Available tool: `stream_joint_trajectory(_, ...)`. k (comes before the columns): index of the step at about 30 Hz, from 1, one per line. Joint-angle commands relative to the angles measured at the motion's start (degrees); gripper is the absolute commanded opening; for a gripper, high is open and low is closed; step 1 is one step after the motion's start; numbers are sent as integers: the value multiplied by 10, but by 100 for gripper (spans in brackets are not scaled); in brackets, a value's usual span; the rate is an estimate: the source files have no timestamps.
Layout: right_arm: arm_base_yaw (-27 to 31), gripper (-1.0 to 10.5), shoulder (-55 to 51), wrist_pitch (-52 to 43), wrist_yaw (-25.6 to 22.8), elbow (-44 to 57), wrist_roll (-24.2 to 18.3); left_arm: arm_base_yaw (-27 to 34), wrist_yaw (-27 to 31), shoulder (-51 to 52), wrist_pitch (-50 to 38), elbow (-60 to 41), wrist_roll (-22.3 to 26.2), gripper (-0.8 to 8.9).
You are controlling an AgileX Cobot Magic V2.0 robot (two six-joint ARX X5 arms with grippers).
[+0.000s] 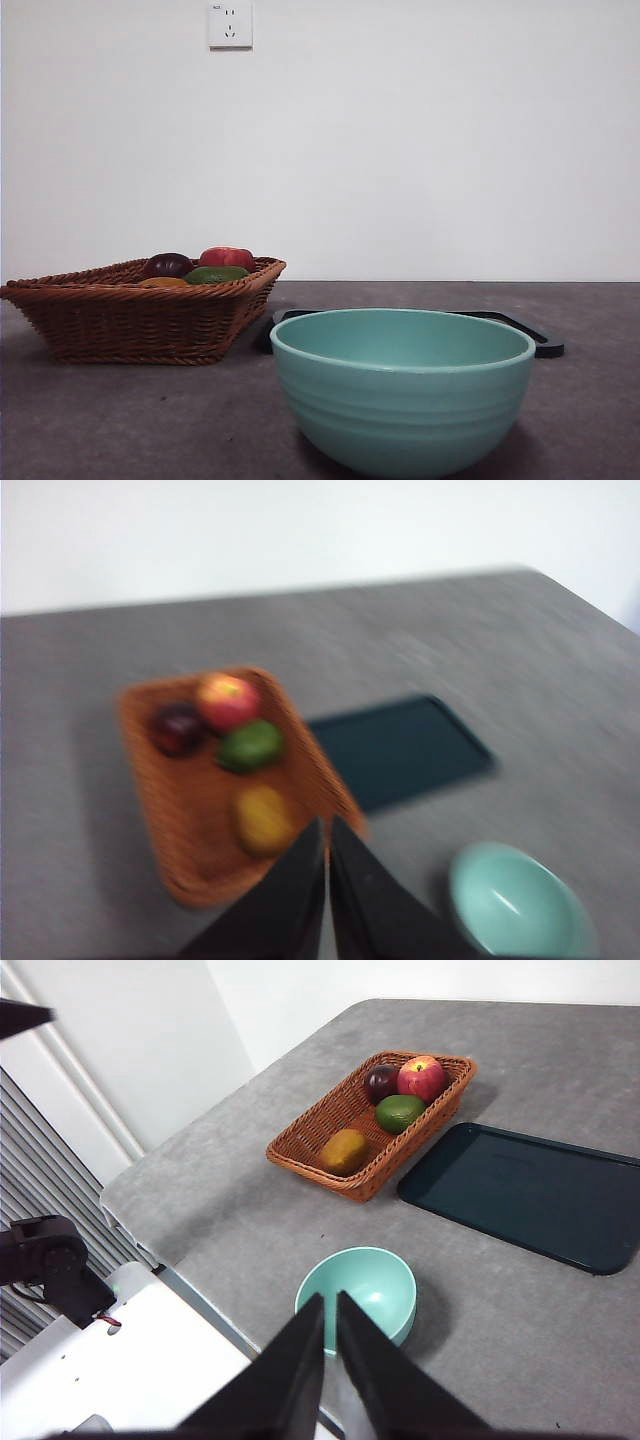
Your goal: Pick up the wifruite, put it on the bowl, pick up the plate, put it on desk
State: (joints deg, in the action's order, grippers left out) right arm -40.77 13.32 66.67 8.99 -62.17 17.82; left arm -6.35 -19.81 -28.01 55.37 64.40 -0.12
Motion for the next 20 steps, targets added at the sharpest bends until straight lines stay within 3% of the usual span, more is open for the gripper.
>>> stream_joint_trajectory(1, -3, 14, -1, -6, 0, -9, -5, 36, 1, 15, -101, -96, -6, 7)
stream_joint_trajectory(6, -3, 14, -1, -6, 0, -9, -5, 68, 18, 45, -266, -290, -6, 7)
stream_joint_trajectory(12, -3, 14, -1, -6, 0, -9, -5, 71, 80, 80, -409, -452, -8, 7)
stream_joint_trajectory(20, -3, 14, -1, -6, 0, -9, -5, 70, 178, 148, -480, -559, -10, 7)
